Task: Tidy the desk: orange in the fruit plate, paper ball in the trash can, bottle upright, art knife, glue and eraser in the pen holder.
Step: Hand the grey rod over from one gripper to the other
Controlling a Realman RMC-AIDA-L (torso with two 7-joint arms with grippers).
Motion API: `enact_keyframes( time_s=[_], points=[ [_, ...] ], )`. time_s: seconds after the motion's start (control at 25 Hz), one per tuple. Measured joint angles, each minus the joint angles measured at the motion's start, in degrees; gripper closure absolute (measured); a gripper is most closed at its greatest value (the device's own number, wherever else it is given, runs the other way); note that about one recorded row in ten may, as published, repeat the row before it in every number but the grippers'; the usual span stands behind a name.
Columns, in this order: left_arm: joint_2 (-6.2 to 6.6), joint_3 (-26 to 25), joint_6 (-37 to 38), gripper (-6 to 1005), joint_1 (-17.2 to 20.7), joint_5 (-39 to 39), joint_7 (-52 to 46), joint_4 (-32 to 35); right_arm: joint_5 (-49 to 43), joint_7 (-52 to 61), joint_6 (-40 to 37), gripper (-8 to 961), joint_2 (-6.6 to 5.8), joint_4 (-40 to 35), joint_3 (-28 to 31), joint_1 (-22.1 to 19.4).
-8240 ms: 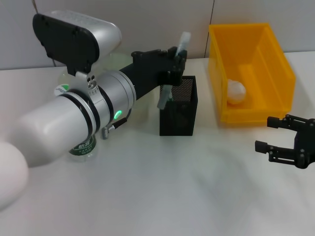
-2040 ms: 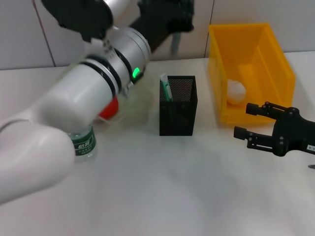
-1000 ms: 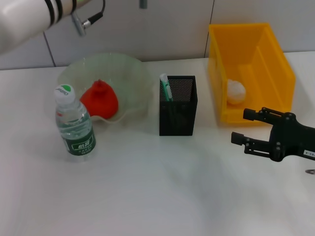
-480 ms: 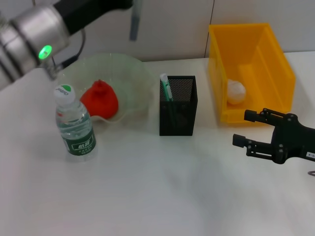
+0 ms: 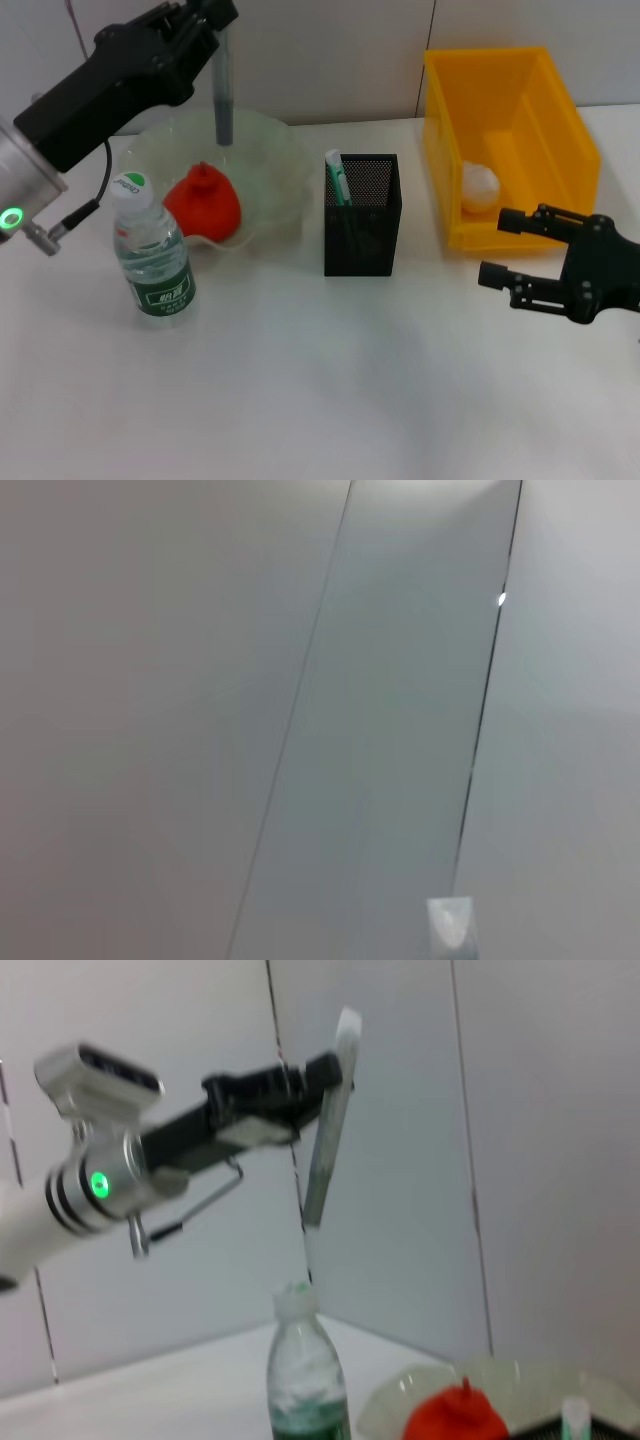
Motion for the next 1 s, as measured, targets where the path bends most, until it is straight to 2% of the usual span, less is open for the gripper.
enact_keyframes(
  time_s=[0.44, 1.0],
  points=[
    [-0.26, 0.5, 13.4, 853, -0.2, -7.0, 2.1, -5.7, 3.3, 1.1, -3.2, 178, 0.23, -0.2, -0.3, 1.5],
    [-0.43, 4.4, 19.4, 854, -0.7, -7.6, 6.7, -9.7, 5.2, 4.5, -10.6, 178, 0.23, -0.9, -0.5, 4.9]
  ],
)
